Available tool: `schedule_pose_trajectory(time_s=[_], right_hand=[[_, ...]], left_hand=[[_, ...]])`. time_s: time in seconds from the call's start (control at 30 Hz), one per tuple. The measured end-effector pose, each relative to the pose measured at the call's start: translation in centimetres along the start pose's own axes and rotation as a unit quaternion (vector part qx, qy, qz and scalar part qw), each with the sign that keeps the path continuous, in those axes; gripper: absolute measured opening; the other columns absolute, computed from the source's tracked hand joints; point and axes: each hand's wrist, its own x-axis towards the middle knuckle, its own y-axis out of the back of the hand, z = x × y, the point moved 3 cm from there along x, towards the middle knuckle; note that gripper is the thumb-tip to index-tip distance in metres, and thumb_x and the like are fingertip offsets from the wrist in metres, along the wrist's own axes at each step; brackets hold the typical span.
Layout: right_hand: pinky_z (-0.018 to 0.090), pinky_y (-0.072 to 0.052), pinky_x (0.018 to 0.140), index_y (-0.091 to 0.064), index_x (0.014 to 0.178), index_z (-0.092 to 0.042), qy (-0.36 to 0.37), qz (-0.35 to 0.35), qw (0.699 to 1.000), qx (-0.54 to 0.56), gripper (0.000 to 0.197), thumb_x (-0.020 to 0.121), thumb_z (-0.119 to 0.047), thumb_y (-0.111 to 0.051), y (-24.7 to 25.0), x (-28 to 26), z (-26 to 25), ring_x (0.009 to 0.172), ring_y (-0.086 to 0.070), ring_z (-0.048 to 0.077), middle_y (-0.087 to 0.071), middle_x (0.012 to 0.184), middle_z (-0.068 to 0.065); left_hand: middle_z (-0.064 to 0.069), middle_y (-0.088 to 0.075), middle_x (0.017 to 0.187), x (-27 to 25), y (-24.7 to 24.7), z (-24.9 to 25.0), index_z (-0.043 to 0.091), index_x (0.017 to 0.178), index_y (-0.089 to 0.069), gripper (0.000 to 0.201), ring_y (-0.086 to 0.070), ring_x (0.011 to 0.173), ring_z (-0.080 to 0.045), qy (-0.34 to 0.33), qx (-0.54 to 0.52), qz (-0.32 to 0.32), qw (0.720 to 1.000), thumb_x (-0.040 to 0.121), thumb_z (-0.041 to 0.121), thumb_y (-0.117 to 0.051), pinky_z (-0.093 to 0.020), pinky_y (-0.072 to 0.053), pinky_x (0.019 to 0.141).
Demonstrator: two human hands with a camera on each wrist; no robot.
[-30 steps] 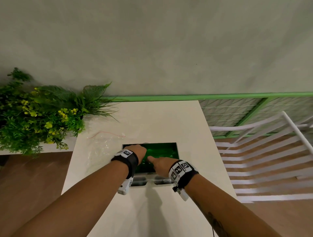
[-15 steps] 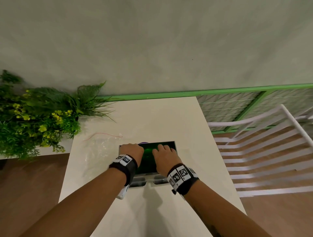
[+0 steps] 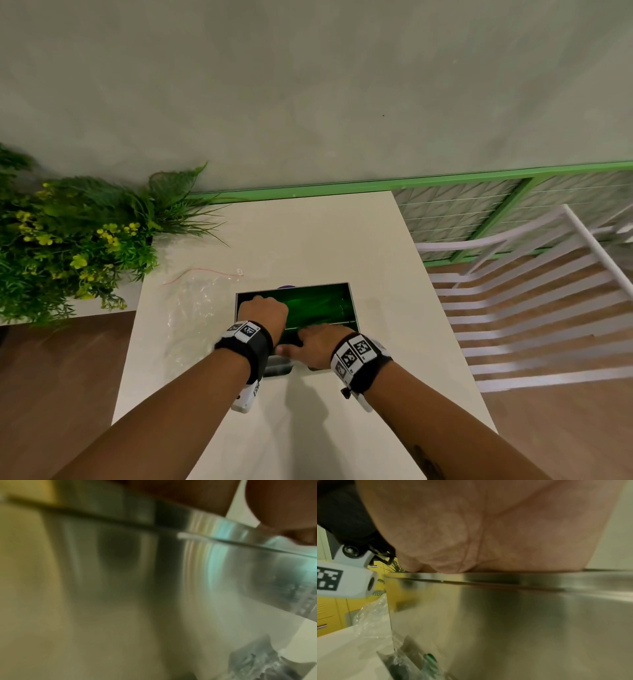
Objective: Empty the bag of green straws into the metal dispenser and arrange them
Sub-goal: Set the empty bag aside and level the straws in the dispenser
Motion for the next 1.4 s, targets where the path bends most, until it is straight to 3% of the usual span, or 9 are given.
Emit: schedule_pose_trajectory(time_s=[0.2, 0.3, 0.43, 0.57, 0.7, 0.87, 0.97, 1.17, 1.4], right_hand=[[0.051, -0.049, 0.098, -0.063, 0.132, -0.017, 0.031, 0.038, 0.998, -0.046, 0.084, 0.094, -0.080, -0.022, -0.5, 0.4, -0.1, 0.119, -0.058, 0.034, -0.064, 0.127, 0.014], [0.050, -0.051, 0.098, -0.065, 0.125, -0.014, 0.018, 0.039, 0.998, -0.047, 0.087, 0.092, -0.082, -0.023, -0.8, 0.6, 0.1, 0.113, -0.063, 0.033, -0.068, 0.124, 0.014], [0.045, -0.051, 0.095, -0.066, 0.124, -0.011, 0.009, 0.002, 1.000, -0.023, 0.080, 0.098, -0.076, -0.028, -0.7, 0.3, -0.2, 0.101, -0.063, 0.031, -0.071, 0.115, 0.017], [0.039, -0.045, 0.082, -0.066, 0.113, -0.013, 0.008, 0.002, 1.000, 0.003, 0.072, 0.099, -0.073, -0.029, -0.3, 0.0, -0.3, 0.089, -0.058, 0.027, -0.066, 0.092, 0.009], [0.042, -0.047, 0.088, -0.066, 0.123, -0.009, 0.003, 0.010, 1.000, -0.003, 0.082, 0.098, -0.076, -0.026, -0.2, -0.1, 0.6, 0.097, -0.061, 0.030, -0.069, 0.114, 0.017], [0.040, -0.044, 0.082, -0.067, 0.117, -0.009, -0.002, 0.017, 1.000, -0.024, 0.083, 0.098, -0.077, -0.023, -0.4, -0.4, 0.6, 0.101, -0.065, 0.031, -0.072, 0.112, 0.016], [0.039, -0.041, 0.079, -0.067, 0.114, -0.008, -0.004, 0.023, 0.999, -0.029, 0.082, 0.099, -0.075, -0.023, -0.3, -0.7, 0.5, 0.093, -0.060, 0.030, -0.072, 0.111, 0.016], [0.043, -0.042, 0.091, -0.067, 0.121, -0.008, -0.002, 0.026, 0.999, -0.020, 0.078, 0.101, -0.072, -0.026, -0.1, -0.9, 0.3, 0.113, -0.063, 0.033, -0.071, 0.119, 0.018], [0.039, -0.046, 0.087, -0.061, 0.133, -0.024, 0.019, 0.064, 0.998, -0.017, 0.070, 0.097, -0.077, -0.031, -0.4, -0.3, 0.6, 0.109, -0.065, 0.033, -0.071, 0.119, 0.013]], left_hand=[[-0.007, -0.058, 0.127, 0.0, -0.6, 0.3, 0.029, 0.126, -0.063, 0.037, -0.052, 0.123, -0.032, -0.036, -0.073, -0.011, 0.997, 0.089, 0.023, -0.063, -0.054, -0.044, 0.099], [-0.007, -0.054, 0.126, -0.1, -0.7, 0.4, 0.038, 0.127, -0.060, 0.042, -0.053, 0.120, -0.034, -0.061, -0.108, -0.029, 0.992, 0.086, 0.029, -0.065, -0.054, -0.047, 0.098], [-0.010, -0.057, 0.122, 0.2, 0.2, 0.7, 0.027, 0.127, -0.065, 0.034, -0.059, 0.114, -0.035, -0.098, -0.094, -0.007, 0.991, 0.094, 0.019, -0.060, -0.046, -0.052, 0.093], [-0.007, -0.060, 0.120, 0.2, 0.5, 1.0, 0.025, 0.129, -0.060, 0.043, -0.061, 0.113, -0.032, -0.121, -0.116, 0.014, 0.986, 0.088, 0.011, -0.064, -0.050, -0.055, 0.091], [-0.009, -0.056, 0.134, 0.3, -0.1, 1.1, 0.028, 0.147, -0.034, 0.074, -0.055, 0.120, -0.035, -0.100, -0.151, 0.011, 0.983, 0.082, 0.017, -0.066, -0.049, -0.054, 0.090], [-0.012, -0.061, 0.125, 0.8, 0.1, 1.7, 0.016, 0.128, -0.058, 0.037, -0.060, 0.116, -0.035, -0.128, -0.105, -0.015, 0.986, 0.091, 0.008, -0.061, -0.050, -0.055, 0.096], [-0.012, -0.062, 0.122, 1.0, 0.4, 1.7, 0.016, 0.127, -0.060, 0.038, -0.064, 0.113, -0.035, -0.137, -0.104, -0.011, 0.985, 0.090, 0.007, -0.061, -0.049, -0.056, 0.096], [-0.010, -0.064, 0.108, 1.0, 1.4, 1.8, 0.014, 0.125, -0.061, 0.040, -0.066, 0.099, -0.032, -0.135, -0.085, 0.088, 0.983, 0.089, -0.002, -0.058, -0.046, -0.058, 0.081], [-0.008, -0.066, 0.111, -0.1, 1.8, 1.7, 0.016, 0.114, -0.060, 0.029, -0.066, 0.104, -0.033, -0.056, -0.090, 0.102, 0.989, 0.088, 0.005, -0.063, -0.045, -0.052, 0.079]])
